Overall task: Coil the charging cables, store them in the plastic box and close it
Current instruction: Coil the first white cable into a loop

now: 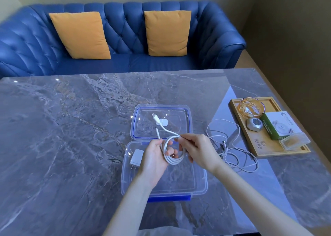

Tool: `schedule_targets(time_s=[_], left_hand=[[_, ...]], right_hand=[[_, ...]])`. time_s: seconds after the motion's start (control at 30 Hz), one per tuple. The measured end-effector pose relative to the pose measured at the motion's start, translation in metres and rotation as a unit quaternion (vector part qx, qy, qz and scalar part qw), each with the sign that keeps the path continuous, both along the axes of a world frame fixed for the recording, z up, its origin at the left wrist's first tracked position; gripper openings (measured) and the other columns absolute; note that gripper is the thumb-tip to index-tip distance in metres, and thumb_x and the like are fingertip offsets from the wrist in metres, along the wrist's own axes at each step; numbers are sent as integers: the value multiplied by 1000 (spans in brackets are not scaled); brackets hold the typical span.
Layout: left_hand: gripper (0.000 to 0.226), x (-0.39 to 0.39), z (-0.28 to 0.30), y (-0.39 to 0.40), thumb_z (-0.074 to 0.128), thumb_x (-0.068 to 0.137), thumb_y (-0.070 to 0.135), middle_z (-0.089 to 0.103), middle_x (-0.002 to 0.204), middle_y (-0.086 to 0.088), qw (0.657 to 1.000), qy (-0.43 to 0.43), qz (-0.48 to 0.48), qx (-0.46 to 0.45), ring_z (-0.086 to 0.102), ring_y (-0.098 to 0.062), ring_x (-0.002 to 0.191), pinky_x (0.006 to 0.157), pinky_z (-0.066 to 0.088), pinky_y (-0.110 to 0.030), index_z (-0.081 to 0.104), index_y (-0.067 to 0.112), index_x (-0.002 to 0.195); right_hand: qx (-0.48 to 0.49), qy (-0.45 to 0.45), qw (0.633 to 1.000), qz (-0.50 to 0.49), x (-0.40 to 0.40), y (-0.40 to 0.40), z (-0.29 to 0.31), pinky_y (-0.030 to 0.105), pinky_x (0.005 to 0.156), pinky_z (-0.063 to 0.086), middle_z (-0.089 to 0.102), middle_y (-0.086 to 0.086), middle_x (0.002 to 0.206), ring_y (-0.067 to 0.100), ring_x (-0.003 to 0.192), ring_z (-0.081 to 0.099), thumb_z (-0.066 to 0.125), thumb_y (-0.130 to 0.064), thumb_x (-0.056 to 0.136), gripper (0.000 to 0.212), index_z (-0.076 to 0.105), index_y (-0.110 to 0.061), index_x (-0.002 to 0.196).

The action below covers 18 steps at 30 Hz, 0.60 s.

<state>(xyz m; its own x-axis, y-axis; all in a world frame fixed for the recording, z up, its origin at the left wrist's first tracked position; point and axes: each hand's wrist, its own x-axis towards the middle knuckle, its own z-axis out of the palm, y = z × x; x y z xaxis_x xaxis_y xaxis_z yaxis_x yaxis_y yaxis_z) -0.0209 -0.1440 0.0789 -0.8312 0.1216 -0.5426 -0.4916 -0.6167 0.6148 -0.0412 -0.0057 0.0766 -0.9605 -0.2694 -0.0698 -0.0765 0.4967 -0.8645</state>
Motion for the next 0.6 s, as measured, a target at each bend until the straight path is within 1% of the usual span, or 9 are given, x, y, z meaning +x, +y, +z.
schedule_targets(time_s=[0.1, 0.17, 0.27, 0.3, 0.37, 0.43, 0.47, 0.53, 0.6], left_hand=[[35, 8, 0, 1, 32, 95, 13, 65, 62, -11, 999, 30, 13, 19, 67, -20, 66, 80, 49, -35, 62, 0, 83], [31, 13, -5, 2, 35, 97, 14, 69, 70, -9, 997, 60, 17, -54, 68, -18, 76, 84, 51, -34, 64, 4, 89], [29, 15, -15, 2, 36, 98, 21, 70, 70, 0, 960, 98, 3, -261, 67, -16, 78, 85, 50, -32, 61, 13, 85], [29, 15, -17, 2, 36, 98, 21, 70, 73, 0, 946, 107, -1, -307, 66, -18, 80, 84, 51, -33, 59, 13, 83], [29, 14, -17, 1, 35, 98, 20, 69, 79, -6, 932, 115, -6, -343, 67, -22, 82, 74, 58, -32, 56, 12, 79], [28, 14, -16, 0, 36, 98, 18, 69, 78, -10, 926, 115, -17, -359, 69, -23, 79, 63, 59, -27, 54, 11, 78], [28, 14, -17, -2, 36, 98, 17, 70, 76, -10, 924, 115, -23, -364, 70, -22, 76, 60, 59, -26, 54, 11, 77], [27, 15, -16, -3, 37, 98, 17, 70, 73, -10, 921, 113, -33, -370, 70, -19, 72, 58, 58, -25, 54, 11, 78], [27, 16, -15, -2, 37, 98, 17, 70, 72, -10, 921, 103, -36, -373, 70, -21, 72, 55, 57, -23, 54, 11, 78]], right_hand=[[-53, -21, 997, -50, -1, -1, -10, 40, 50, 48, 46, -9, 40, 13, 37, 43, 50, -19, 93, 27, 63, -4, 74], [-82, -35, 993, -71, -1, -4, -12, 43, 50, 49, 47, -9, 42, 13, 37, 43, 51, -18, 93, 25, 67, -4, 80], [-122, -62, 987, -85, 2, -6, -12, 40, 49, 49, 54, 3, 50, 14, 38, 44, 52, -16, 92, 28, 67, 2, 76], [-135, -72, 985, -83, 3, -6, -11, 37, 48, 49, 56, 5, 52, 15, 39, 45, 52, -15, 92, 29, 66, 2, 73], [-159, -85, 981, -75, 4, -7, -9, 29, 46, 46, 63, 4, 58, 16, 42, 48, 53, -12, 91, 24, 69, -4, 75], [-194, -110, 971, -90, 5, -8, -7, 23, 44, 41, 69, 4, 68, 12, 48, 52, 56, -12, 89, 20, 73, -22, 87], [-208, -122, 965, -107, 5, -8, -7, 21, 47, 41, 72, 0, 73, 8, 54, 55, 58, -13, 88, 22, 71, -31, 91], [-232, -132, 954, -139, 3, -8, -8, 21, 62, 43, 74, -13, 82, 2, 74, 59, 59, -20, 87, 19, 72, -33, 87], [-287, -149, 933, -157, 0, -7, -8, 26, 78, 44, 72, -15, 89, 6, 88, 57, 54, -26, 89, 22, 74, -26, 81]])
